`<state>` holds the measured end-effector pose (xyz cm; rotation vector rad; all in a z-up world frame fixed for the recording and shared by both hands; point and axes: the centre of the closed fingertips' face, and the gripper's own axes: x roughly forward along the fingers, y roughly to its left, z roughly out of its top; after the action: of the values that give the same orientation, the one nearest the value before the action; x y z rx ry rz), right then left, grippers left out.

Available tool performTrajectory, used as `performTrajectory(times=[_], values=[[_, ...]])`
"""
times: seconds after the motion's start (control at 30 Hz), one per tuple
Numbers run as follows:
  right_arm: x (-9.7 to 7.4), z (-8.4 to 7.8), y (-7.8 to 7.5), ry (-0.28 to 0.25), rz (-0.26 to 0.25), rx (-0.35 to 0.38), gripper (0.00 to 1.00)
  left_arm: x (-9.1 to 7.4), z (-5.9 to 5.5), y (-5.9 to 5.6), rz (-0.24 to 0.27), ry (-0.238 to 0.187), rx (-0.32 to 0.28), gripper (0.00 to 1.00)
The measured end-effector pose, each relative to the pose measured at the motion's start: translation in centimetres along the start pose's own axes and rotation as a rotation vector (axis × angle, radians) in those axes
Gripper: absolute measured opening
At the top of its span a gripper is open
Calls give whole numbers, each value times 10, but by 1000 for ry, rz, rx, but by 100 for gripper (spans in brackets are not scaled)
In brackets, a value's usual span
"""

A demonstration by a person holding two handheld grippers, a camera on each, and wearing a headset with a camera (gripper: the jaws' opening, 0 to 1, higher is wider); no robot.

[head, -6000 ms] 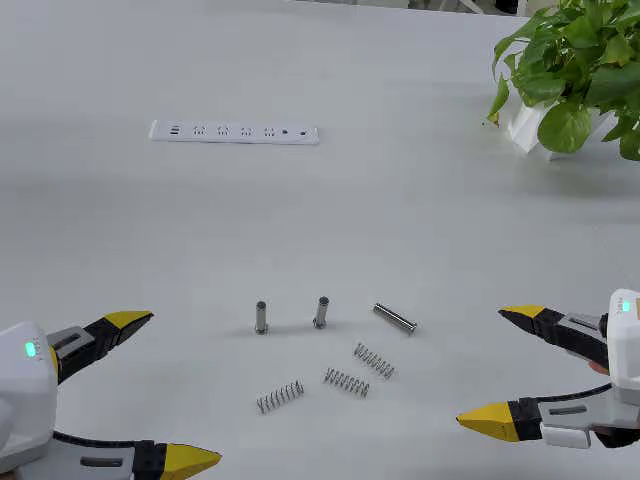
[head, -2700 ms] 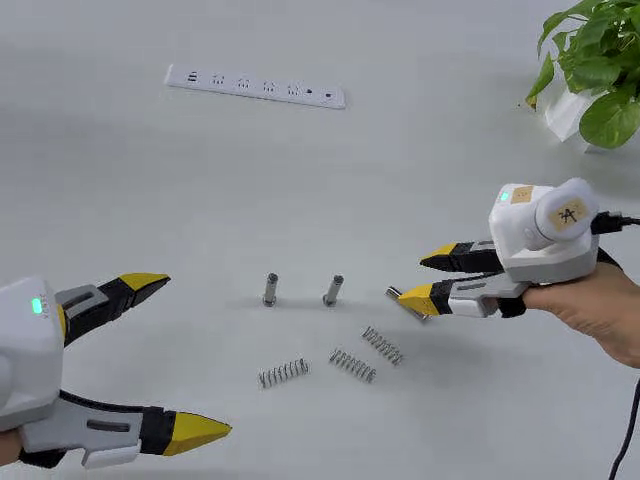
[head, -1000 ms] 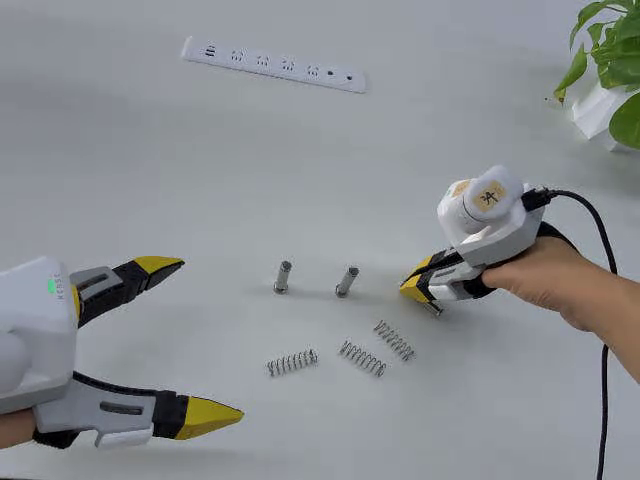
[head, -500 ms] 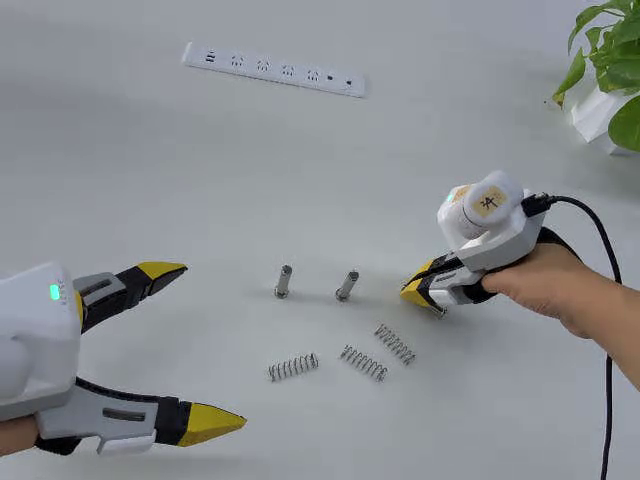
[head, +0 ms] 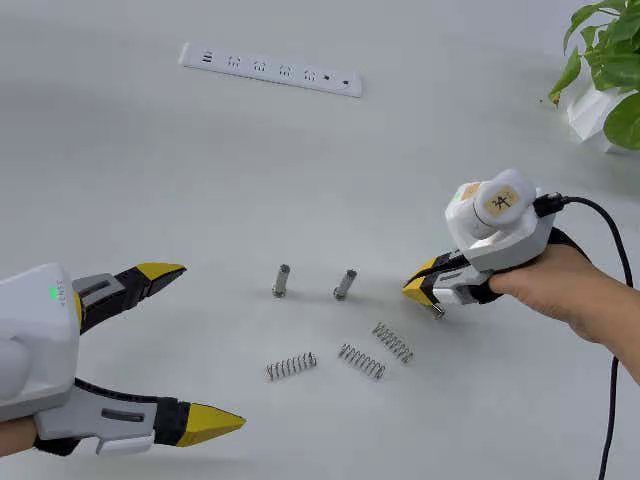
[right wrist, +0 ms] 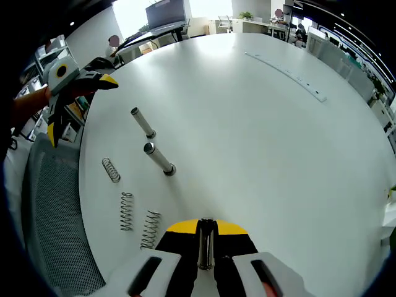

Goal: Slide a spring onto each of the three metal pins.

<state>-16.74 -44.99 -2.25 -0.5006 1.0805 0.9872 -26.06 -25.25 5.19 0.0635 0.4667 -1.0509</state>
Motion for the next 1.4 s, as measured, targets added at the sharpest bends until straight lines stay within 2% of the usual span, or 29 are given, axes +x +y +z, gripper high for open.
performTrajectory(times=[0.5, 0.9, 1.4], values=[[-20, -5, 2, -47, -25, 12, 4, 0, 1, -1, -4, 0, 0, 98], [-34, -8, 16, -81, -40, 28, 4, 2, 0, -3, -12, 4, 5, 97], [-48, -17, 18, -106, -58, 45, 4, 2, 2, -5, -17, 5, 7, 97]])
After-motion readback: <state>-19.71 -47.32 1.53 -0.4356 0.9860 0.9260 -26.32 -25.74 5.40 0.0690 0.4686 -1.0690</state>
